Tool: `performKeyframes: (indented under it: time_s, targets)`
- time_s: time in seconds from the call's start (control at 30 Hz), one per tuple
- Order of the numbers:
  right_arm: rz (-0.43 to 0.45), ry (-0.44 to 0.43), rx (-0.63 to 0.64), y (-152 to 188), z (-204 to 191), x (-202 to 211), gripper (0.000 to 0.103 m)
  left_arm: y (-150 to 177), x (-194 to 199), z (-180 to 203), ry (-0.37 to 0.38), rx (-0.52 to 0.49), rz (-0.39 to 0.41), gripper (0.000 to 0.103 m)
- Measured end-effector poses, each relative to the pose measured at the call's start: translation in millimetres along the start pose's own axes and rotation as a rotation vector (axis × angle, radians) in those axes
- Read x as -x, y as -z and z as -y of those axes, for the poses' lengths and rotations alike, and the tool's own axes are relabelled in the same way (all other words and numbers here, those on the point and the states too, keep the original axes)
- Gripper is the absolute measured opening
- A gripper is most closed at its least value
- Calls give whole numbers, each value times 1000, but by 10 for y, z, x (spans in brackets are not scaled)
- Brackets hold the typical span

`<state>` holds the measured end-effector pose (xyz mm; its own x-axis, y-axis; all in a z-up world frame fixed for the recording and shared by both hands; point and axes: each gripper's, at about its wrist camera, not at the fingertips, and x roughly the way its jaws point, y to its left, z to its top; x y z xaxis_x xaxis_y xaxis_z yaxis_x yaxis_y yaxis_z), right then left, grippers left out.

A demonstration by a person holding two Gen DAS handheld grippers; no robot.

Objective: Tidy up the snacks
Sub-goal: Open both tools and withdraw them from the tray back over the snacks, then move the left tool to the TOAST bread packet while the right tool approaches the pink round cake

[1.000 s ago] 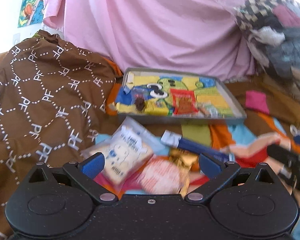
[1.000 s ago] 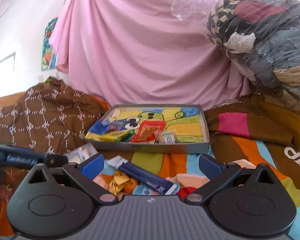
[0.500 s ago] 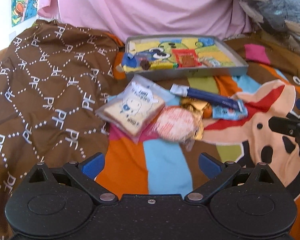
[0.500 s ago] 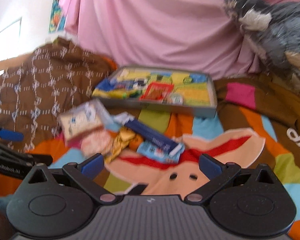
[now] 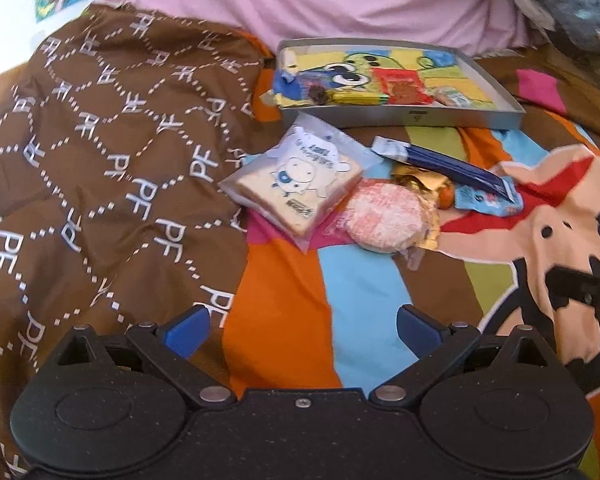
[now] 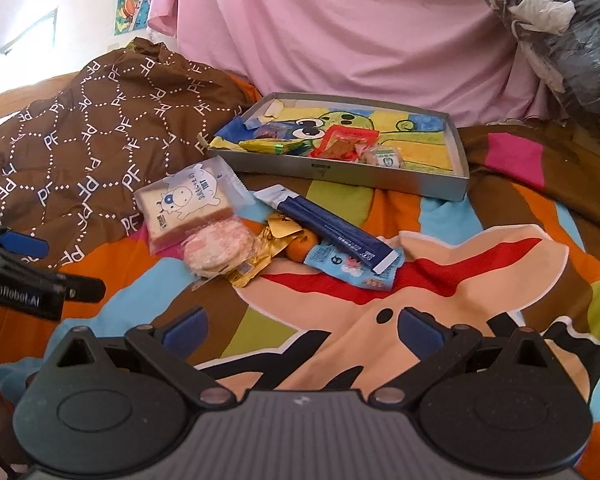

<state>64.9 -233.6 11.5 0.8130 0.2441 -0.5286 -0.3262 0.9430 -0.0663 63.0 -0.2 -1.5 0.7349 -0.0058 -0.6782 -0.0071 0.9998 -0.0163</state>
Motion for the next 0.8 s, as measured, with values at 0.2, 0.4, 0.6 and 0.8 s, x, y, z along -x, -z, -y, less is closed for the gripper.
performKeyframes:
  time_s: [0.2, 0.4, 0.6, 0.8]
  targets:
    - [-5, -6, -5, 46, -13, -58, 103, -57, -52, -113, -12, 12, -11, 100]
    - [9, -12, 20, 79, -73, -82, 103, -139, -86, -175, -11, 2, -16, 100]
    - [19, -30, 12, 77, -82, -113, 103, -272, -144, -175, -3, -69, -11, 100]
    - [14, -55, 8, 36, -55, -210, 103, -422, -258, -155, 17, -153, 6, 100]
